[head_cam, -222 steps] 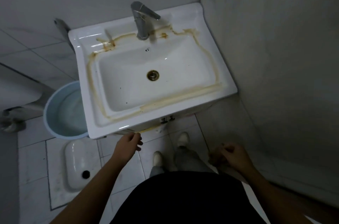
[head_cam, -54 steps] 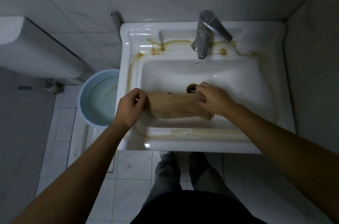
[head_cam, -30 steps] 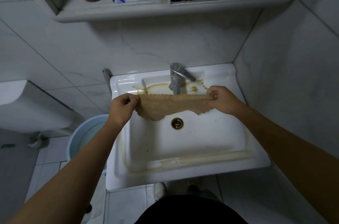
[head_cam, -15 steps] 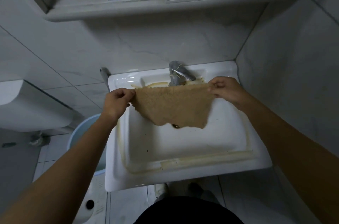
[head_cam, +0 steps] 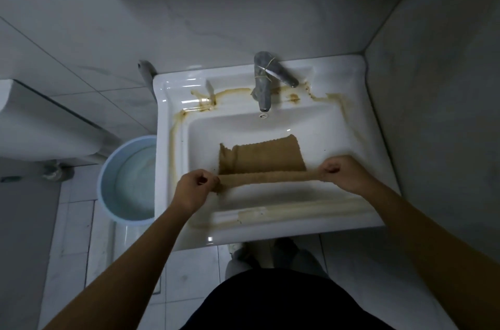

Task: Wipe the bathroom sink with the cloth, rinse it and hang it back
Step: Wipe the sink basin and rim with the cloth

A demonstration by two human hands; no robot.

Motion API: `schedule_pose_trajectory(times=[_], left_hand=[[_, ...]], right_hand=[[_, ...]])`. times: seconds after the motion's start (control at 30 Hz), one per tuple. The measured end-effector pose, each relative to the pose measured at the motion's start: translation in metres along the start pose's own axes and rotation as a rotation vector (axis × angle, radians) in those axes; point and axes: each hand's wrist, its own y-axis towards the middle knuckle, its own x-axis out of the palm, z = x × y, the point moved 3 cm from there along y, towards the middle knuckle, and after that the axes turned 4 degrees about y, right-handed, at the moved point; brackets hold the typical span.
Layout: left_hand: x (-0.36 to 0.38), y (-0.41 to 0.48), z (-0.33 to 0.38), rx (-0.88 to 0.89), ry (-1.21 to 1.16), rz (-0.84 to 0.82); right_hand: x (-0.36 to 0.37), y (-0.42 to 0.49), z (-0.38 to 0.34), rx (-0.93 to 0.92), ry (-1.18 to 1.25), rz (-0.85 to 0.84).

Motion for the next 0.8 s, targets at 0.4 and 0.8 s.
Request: schedule_pose_trajectory(times=[0.4, 0.8], left_hand=[[0.018, 0.098, 0.012, 0.006, 0.152, 0.146], [0.066, 0.073, 0.0, 0.257, 0.558, 0.051]], right_hand=[[0.011, 0.113, 0.006, 0.019, 0.002, 0.131], [0.066, 0.11, 0.031, 0.246, -0.474, 0.222]])
